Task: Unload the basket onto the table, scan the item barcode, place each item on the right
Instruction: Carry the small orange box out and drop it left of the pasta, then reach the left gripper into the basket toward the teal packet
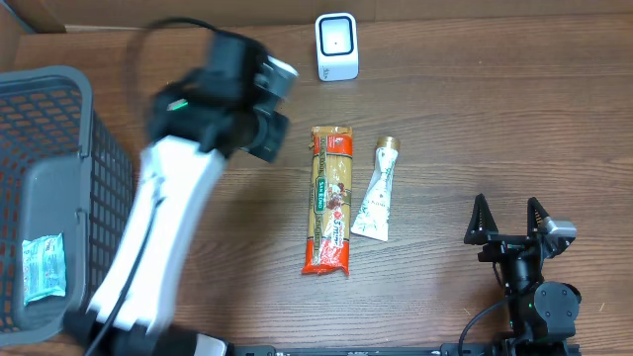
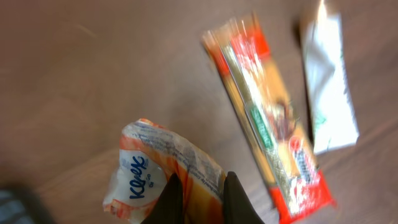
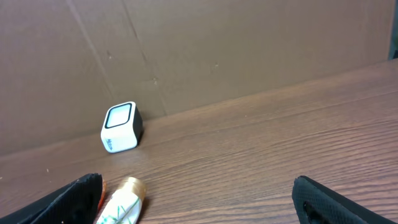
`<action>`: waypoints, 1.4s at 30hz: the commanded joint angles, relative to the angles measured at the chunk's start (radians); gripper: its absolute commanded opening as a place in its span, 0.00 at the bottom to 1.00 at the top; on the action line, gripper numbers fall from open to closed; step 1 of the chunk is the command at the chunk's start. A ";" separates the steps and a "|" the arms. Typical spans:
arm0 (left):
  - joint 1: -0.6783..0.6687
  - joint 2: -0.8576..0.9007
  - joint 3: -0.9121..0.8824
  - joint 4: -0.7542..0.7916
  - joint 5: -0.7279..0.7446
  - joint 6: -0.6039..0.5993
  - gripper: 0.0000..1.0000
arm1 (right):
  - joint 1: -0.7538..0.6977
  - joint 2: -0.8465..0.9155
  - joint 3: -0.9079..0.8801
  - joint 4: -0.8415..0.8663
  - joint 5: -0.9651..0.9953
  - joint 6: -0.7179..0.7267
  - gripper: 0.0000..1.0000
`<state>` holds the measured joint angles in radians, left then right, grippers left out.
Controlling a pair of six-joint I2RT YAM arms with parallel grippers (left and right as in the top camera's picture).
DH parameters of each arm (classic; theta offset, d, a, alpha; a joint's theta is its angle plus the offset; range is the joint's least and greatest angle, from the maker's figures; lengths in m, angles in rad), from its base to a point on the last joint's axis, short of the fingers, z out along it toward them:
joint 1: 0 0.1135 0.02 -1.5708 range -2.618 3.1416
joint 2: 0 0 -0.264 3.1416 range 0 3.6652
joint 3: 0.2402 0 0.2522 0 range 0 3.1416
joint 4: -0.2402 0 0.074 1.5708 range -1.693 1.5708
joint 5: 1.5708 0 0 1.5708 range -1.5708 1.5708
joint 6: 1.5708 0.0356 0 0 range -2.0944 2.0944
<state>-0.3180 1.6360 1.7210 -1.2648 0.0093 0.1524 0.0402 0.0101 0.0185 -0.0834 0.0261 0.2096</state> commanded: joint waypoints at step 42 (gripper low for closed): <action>0.146 0.298 1.012 -0.425 0.070 -0.365 1.00 | 0.006 -0.007 -0.011 0.002 -0.002 0.003 1.00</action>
<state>-0.2543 1.9808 2.6942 -1.6794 0.0502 -0.0555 0.0402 0.0101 0.0185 -0.0834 0.0254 0.2100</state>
